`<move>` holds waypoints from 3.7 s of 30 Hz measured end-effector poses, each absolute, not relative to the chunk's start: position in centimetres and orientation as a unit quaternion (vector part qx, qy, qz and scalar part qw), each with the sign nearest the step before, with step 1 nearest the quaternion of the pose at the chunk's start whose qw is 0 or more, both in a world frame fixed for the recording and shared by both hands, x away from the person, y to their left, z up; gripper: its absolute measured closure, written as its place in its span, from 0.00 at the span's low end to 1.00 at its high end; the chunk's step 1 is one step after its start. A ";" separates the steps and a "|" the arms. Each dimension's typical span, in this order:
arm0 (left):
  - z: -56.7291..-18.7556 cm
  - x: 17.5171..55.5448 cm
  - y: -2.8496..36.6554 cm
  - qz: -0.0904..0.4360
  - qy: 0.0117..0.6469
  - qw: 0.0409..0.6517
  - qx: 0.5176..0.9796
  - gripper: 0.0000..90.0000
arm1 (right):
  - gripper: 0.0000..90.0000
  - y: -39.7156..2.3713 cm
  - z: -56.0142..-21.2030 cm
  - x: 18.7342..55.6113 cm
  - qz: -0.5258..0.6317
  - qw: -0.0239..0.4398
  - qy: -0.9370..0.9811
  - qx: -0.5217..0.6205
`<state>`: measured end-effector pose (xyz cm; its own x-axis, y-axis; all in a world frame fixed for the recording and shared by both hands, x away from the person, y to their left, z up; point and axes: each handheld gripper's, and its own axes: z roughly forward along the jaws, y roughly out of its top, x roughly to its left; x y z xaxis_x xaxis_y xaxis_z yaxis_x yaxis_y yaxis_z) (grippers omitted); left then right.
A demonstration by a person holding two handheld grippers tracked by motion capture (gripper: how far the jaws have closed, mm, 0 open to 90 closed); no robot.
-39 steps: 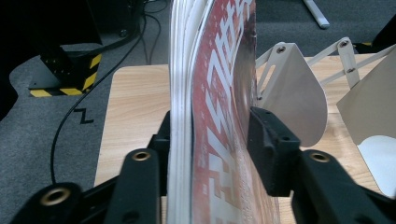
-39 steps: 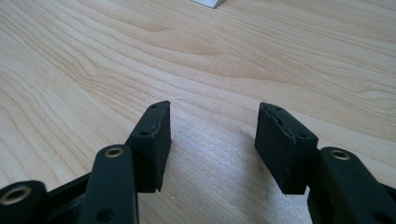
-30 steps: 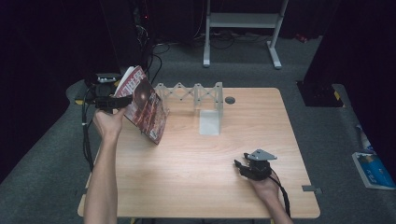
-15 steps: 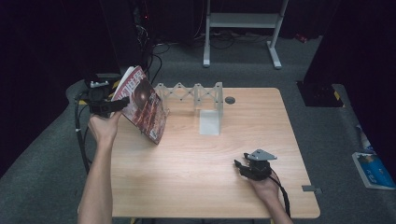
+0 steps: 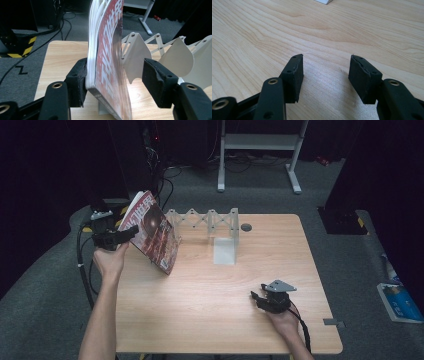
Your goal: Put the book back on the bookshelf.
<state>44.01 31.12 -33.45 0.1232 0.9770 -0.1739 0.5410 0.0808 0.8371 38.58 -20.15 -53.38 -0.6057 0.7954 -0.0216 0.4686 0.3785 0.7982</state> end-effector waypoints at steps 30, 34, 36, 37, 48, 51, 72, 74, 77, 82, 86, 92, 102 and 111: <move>-33.7 41.0 30.8 0.289 0.587 0.434 0.620 0.46 | 0.50 -20.2 -53.4 38.6 0.396 0.207 0.804 0.392; -33.9 40.2 31.0 0.293 0.587 0.444 0.610 0.46 | 0.50 -20.1 -53.4 38.6 0.395 0.206 0.804 0.394; -33.9 40.0 31.0 0.295 0.586 0.446 0.609 0.46 | 0.50 -20.2 -53.4 38.6 0.395 0.207 0.804 0.393; -34.0 39.9 31.0 0.295 0.586 0.447 0.608 0.46 | 0.50 -20.1 -53.4 38.6 0.395 0.207 0.804 0.393; -34.1 39.0 30.3 0.295 0.571 0.461 0.612 0.46 | 0.50 -20.1 -53.4 38.6 0.396 0.206 0.804 0.394; -34.2 38.8 30.0 0.293 0.569 0.463 0.613 0.46 | 0.50 -20.1 -53.4 38.6 0.396 0.206 0.804 0.394; -34.6 38.2 28.2 0.282 0.550 0.474 0.627 0.45 | 0.50 -20.1 -53.4 38.6 0.395 0.207 0.804 0.393; -34.7 38.3 28.0 0.281 0.551 0.474 0.627 0.44 | 0.50 -20.1 -53.4 38.6 0.395 0.207 0.804 0.393; -34.8 38.3 27.8 0.279 0.549 0.475 0.629 0.42 | 0.50 -20.2 -53.4 38.6 0.396 0.207 0.804 0.392; -35.0 38.6 27.1 0.275 0.545 0.473 0.635 0.41 | 0.50 -20.1 -53.4 38.6 0.396 0.207 0.804 0.393; -35.3 38.8 26.6 0.267 0.541 0.473 0.641 0.39 | 0.50 -20.1 -53.4 38.6 0.396 0.207 0.804 0.393; -35.6 39.0 25.7 0.262 0.537 0.471 0.648 0.38 | 0.50 -20.2 -53.4 38.6 0.396 0.207 0.804 0.392; -36.0 39.1 24.4 0.263 0.525 0.464 0.663 0.36 | 0.50 -20.2 -53.4 38.6 0.396 0.207 0.804 0.393; -36.2 39.3 23.4 0.260 0.516 0.459 0.675 0.34 | 0.50 -20.2 -53.4 38.6 0.396 0.207 0.804 0.392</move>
<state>39.28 23.38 -36.19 0.3331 0.9348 -0.1232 0.4581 -0.0462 0.8877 38.58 -20.16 -53.39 -0.6064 0.7948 -0.0234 0.4665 0.3794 0.7990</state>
